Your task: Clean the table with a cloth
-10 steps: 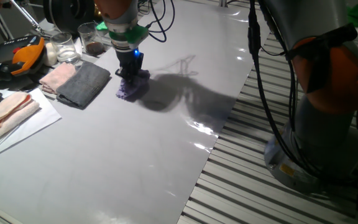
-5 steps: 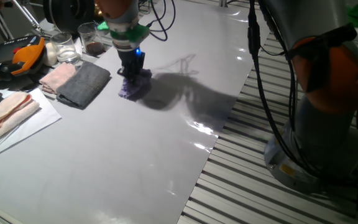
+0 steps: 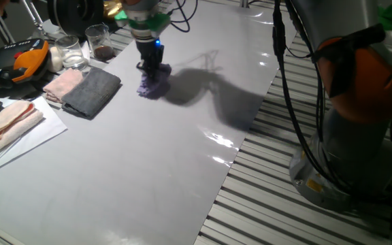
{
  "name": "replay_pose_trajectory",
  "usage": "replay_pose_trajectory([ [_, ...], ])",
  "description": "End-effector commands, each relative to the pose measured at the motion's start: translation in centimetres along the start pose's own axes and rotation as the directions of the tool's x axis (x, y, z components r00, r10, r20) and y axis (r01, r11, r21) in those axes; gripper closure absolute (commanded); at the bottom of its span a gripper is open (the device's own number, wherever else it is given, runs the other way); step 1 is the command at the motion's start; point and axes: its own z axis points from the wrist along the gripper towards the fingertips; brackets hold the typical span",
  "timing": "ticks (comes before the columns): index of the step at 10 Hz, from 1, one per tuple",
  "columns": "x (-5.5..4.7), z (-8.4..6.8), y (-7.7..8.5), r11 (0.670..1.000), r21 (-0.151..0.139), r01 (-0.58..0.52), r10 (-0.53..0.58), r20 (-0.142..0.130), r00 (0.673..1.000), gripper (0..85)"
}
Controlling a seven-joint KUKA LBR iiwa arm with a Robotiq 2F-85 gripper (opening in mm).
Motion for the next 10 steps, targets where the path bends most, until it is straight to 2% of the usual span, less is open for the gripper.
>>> replay_pose_trajectory([
  [1,0.1,0.6,-1.2,1.0,-0.008,0.006,-0.006,0.005,1.0,85.0],
  [5,0.5,1.7,-2.5,1.0,0.002,0.011,-0.011,0.012,1.0,85.0],
  [10,1.9,1.5,-2.4,1.0,-0.003,0.0,0.0,-0.017,1.0,85.0],
])
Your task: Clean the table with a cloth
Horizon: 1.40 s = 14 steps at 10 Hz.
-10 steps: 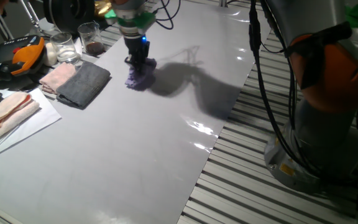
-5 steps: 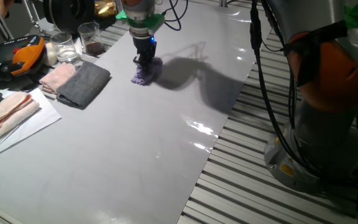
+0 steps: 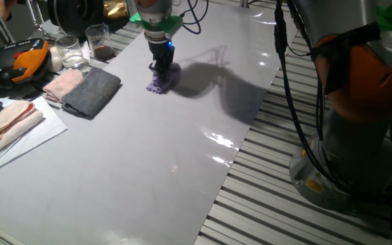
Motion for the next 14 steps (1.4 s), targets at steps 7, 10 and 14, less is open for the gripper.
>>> replay_pose_trajectory([
  [7,0.0,0.8,2.8,0.996,-0.053,-0.077,0.077,0.005,0.997,85.0],
  [10,-0.6,0.6,3.9,0.995,-0.049,-0.086,0.087,0.016,0.996,85.0],
  [14,-1.8,1.7,4.7,0.995,-0.062,-0.082,0.084,0.039,0.996,85.0],
])
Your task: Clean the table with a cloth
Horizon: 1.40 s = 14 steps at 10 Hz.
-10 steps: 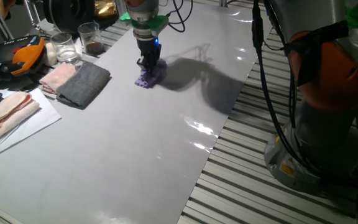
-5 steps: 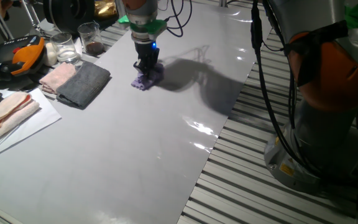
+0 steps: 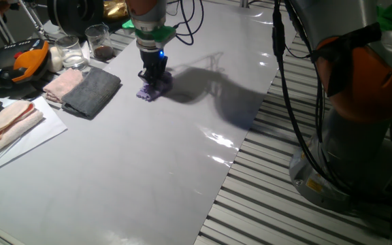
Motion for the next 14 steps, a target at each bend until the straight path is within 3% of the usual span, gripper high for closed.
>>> replay_pose_trajectory([
  [1,-0.3,0.3,0.1,1.0,0.003,0.005,-0.005,-0.003,1.0,85.0],
  [3,-0.9,0.1,0.0,1.0,0.017,0.015,-0.015,-0.003,1.0,85.0],
  [9,-1.7,-0.6,-1.0,0.999,0.014,0.046,-0.046,0.024,0.999,85.0],
  [14,-2.1,-1.2,-1.7,0.998,0.029,0.053,-0.055,0.05,0.997,85.0],
])
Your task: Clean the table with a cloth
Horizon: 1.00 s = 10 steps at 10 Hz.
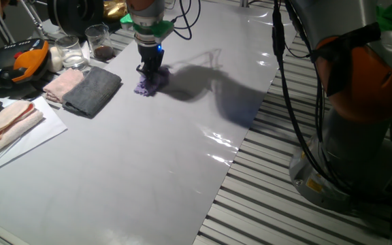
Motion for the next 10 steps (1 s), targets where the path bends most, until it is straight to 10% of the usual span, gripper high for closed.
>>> replay_pose_trajectory([
  [1,0.0,0.1,0.0,1.0,0.0,0.0,0.0,0.003,1.0,85.0],
  [7,0.2,0.5,-1.9,0.998,0.038,0.048,-0.049,0.026,0.998,85.0],
  [10,0.6,0.0,-3.2,0.99,0.106,0.092,-0.095,0.018,0.995,85.0],
])
